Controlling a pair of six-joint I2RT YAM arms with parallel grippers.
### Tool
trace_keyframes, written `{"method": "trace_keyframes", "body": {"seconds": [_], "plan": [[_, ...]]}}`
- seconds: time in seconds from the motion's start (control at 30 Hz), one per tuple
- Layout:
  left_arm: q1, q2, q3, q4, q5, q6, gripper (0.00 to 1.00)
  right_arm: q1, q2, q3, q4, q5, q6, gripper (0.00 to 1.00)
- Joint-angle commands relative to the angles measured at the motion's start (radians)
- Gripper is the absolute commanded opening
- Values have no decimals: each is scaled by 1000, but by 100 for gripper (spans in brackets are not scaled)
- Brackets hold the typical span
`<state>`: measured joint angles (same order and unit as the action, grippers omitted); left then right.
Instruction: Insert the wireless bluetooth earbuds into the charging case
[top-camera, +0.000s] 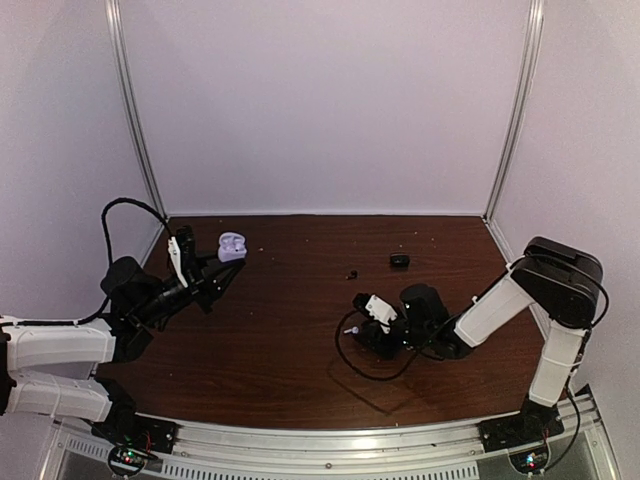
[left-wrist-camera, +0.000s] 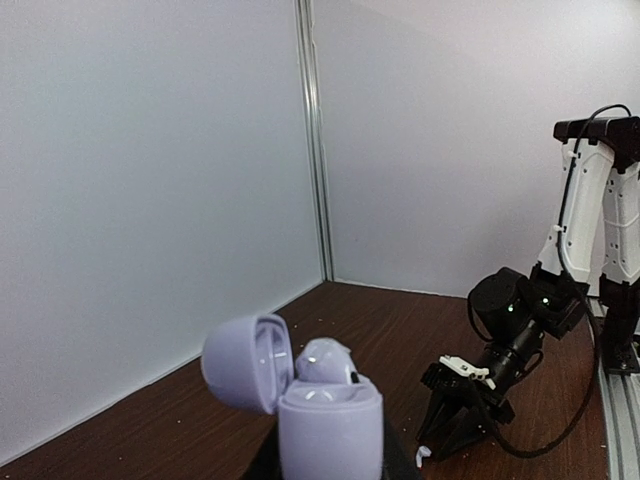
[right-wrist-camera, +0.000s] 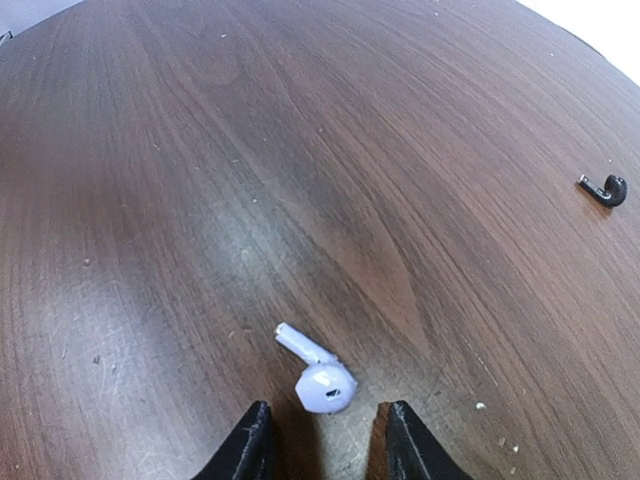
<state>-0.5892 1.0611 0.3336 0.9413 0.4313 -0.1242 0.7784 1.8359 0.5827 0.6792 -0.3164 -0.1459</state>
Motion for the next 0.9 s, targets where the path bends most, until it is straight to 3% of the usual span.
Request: {"method": "trace_keyframes", "body": {"seconds": [0.0,0.67,0.87], "plan": [[-4,-5,9,59,15,6,0,-6,46,34,10,-21,-28,38],[-4,-1,17,45,21,8,0,6,45,26,-10,-49,-31,17],[-4,2,22,36,35,9,0,18,-43,32,-63,-44,-31,14]]}}
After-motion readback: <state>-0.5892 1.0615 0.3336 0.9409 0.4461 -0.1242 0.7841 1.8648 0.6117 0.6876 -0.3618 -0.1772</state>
